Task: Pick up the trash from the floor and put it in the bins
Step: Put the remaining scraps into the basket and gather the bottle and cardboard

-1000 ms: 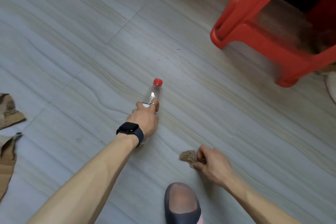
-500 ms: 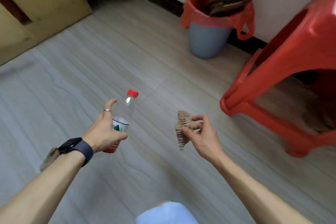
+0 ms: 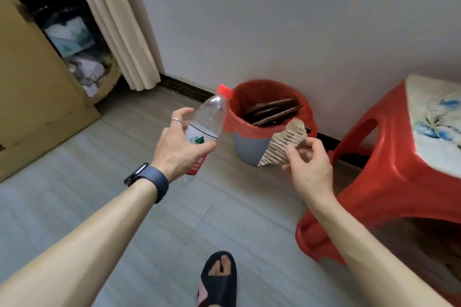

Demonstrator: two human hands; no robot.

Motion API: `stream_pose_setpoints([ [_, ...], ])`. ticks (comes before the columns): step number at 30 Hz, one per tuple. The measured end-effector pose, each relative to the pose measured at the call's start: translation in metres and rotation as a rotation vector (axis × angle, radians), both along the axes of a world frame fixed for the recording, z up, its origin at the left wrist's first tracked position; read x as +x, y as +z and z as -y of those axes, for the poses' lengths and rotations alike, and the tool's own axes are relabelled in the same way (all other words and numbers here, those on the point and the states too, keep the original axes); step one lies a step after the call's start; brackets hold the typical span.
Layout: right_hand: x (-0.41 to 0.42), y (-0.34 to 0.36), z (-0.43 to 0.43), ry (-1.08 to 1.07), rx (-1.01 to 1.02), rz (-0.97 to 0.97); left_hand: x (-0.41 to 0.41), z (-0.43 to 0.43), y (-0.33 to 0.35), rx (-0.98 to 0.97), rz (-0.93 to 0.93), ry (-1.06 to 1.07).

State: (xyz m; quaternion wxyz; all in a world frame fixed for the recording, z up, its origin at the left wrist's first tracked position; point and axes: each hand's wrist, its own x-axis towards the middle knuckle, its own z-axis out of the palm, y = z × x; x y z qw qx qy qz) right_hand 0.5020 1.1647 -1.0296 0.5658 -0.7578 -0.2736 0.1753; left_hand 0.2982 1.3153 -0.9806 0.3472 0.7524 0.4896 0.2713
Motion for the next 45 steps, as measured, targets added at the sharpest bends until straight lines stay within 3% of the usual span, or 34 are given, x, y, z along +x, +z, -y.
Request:
stream_pose_setpoints([
  [6,0.068,0.031,-0.094,-0.123,0.035,0.106,0.101,-0.073,-0.011,-0.099,0.368,-0.015],
  [17,0.142,0.035,-0.216,-0.145,-0.092,0.294,0.180,-0.153,-0.059,-0.082,0.359,-0.145],
  [22,0.158,0.019,-0.237,-0.106,-0.188,0.368,0.182,-0.167,-0.082,0.028,0.207,-0.265],
  [28,0.164,0.006,-0.242,0.100,-0.427,0.457,0.164,-0.181,-0.125,0.090,-0.165,-0.364],
  [31,0.146,0.003,-0.218,0.015,-0.293,0.469,0.159,-0.180,-0.123,0.059,-0.192,-0.402],
  [34,0.123,-0.011,-0.178,-0.025,-0.188,0.542,0.153,-0.163,-0.112,0.156,-0.295,-0.505],
  [36,0.105,-0.025,-0.150,-0.017,-0.169,0.553,0.141,-0.149,-0.108,0.135,-0.277,-0.463],
  [45,-0.001,-0.079,-0.049,0.357,-0.274,0.626,-0.002,-0.042,-0.146,-0.092,-0.361,-0.292],
])
